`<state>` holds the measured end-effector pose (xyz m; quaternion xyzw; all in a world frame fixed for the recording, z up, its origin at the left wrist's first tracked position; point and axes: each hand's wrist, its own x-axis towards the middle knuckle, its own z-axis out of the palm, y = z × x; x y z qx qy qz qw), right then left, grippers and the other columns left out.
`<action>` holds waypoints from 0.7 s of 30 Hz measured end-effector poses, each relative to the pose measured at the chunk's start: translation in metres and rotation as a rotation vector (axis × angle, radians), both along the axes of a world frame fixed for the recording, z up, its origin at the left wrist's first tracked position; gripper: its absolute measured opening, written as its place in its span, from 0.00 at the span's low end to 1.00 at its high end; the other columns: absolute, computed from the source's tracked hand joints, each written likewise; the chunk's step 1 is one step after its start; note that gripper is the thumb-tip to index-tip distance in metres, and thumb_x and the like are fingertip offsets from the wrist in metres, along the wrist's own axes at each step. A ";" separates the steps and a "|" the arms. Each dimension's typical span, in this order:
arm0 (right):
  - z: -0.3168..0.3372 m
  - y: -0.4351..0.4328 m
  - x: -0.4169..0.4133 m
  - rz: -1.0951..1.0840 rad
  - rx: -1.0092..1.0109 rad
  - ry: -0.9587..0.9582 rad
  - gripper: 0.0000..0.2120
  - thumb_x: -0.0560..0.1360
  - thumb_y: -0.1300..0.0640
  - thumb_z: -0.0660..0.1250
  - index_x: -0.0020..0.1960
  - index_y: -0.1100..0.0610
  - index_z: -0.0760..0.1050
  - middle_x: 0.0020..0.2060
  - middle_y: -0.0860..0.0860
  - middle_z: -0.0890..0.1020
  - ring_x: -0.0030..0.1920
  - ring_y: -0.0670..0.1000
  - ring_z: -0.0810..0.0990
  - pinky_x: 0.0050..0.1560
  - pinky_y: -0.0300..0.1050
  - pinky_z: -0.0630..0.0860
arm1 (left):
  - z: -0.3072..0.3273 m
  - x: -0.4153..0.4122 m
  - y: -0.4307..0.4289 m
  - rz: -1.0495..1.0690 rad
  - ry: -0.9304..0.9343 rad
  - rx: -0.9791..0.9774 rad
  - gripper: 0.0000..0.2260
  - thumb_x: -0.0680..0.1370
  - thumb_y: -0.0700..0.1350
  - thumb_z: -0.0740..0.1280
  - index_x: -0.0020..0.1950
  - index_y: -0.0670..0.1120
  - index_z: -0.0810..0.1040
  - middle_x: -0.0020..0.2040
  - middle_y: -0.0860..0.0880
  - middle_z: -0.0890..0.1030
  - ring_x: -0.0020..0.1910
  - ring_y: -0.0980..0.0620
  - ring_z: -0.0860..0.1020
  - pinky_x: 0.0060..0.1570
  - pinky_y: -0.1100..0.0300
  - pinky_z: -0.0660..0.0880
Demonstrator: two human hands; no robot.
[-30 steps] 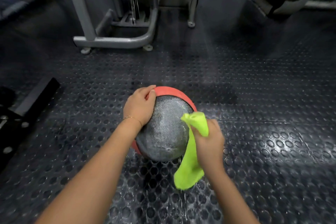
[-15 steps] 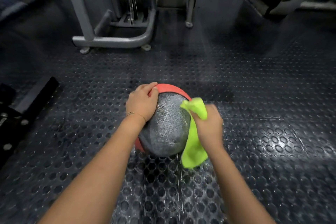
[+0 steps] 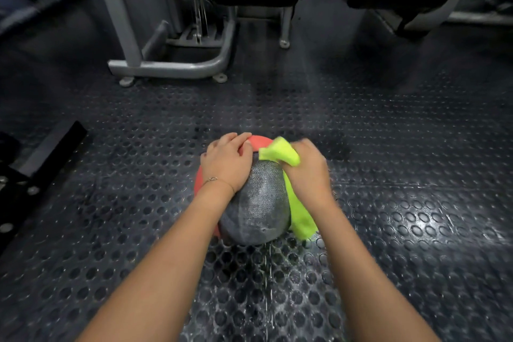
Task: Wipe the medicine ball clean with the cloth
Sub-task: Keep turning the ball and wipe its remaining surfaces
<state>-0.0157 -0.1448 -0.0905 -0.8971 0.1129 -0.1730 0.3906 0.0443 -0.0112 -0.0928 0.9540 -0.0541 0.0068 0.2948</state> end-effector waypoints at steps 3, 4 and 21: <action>0.008 -0.004 0.004 0.121 -0.017 0.036 0.01 0.71 0.60 0.69 0.40 0.56 0.78 0.37 0.48 0.73 0.39 0.50 0.74 0.38 0.37 0.67 | 0.001 -0.002 -0.003 0.005 0.032 -0.002 0.16 0.80 0.52 0.54 0.66 0.61 0.72 0.70 0.55 0.70 0.69 0.47 0.67 0.67 0.52 0.63; 0.005 -0.009 -0.007 0.101 0.059 0.036 0.06 0.71 0.60 0.70 0.36 0.54 0.76 0.35 0.47 0.72 0.38 0.48 0.73 0.36 0.32 0.65 | 0.001 -0.003 -0.002 0.007 0.040 -0.003 0.16 0.80 0.52 0.54 0.66 0.61 0.72 0.70 0.55 0.69 0.69 0.47 0.66 0.67 0.52 0.62; 0.001 -0.002 -0.027 -0.057 0.020 0.084 0.14 0.72 0.58 0.67 0.30 0.52 0.69 0.36 0.53 0.73 0.38 0.56 0.73 0.37 0.47 0.65 | -0.006 -0.044 0.000 0.121 -0.072 0.008 0.19 0.79 0.54 0.52 0.68 0.59 0.70 0.70 0.50 0.68 0.70 0.47 0.64 0.69 0.47 0.59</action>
